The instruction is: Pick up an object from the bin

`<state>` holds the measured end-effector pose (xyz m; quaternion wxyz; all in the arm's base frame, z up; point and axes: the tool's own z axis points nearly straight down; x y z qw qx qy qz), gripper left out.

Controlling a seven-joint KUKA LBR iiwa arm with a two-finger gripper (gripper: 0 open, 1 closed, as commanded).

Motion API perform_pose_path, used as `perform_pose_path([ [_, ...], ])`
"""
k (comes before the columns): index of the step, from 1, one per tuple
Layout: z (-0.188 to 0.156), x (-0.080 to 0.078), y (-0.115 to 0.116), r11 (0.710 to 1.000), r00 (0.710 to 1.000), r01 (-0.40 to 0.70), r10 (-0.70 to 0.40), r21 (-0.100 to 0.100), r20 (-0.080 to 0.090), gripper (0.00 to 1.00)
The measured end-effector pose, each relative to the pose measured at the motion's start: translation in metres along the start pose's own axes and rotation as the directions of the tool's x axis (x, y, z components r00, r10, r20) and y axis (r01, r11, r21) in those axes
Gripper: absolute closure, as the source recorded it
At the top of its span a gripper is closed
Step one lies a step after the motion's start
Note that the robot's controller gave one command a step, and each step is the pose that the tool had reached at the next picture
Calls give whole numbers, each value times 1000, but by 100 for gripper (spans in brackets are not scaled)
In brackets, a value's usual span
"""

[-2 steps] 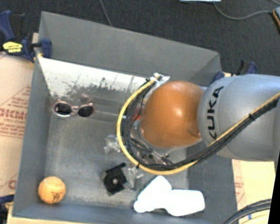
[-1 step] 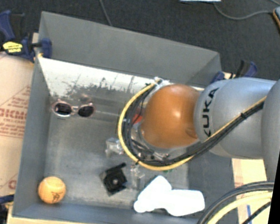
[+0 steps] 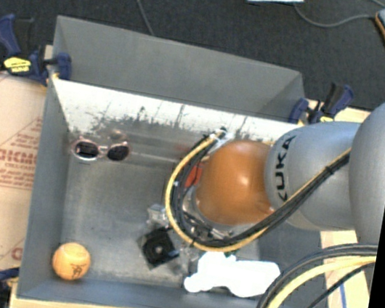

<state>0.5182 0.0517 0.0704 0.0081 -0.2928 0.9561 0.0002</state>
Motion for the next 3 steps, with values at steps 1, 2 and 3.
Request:
perform_pose_path([
  [1,-1,-7,-11,1000,1000,22,-22,1,3,100],
  [2,-1,-7,-11,1000,1000,22,-22,0,3,100],
  [3,-43,-5,-11,1000,1000,20,-20,-4,-4,100],
])
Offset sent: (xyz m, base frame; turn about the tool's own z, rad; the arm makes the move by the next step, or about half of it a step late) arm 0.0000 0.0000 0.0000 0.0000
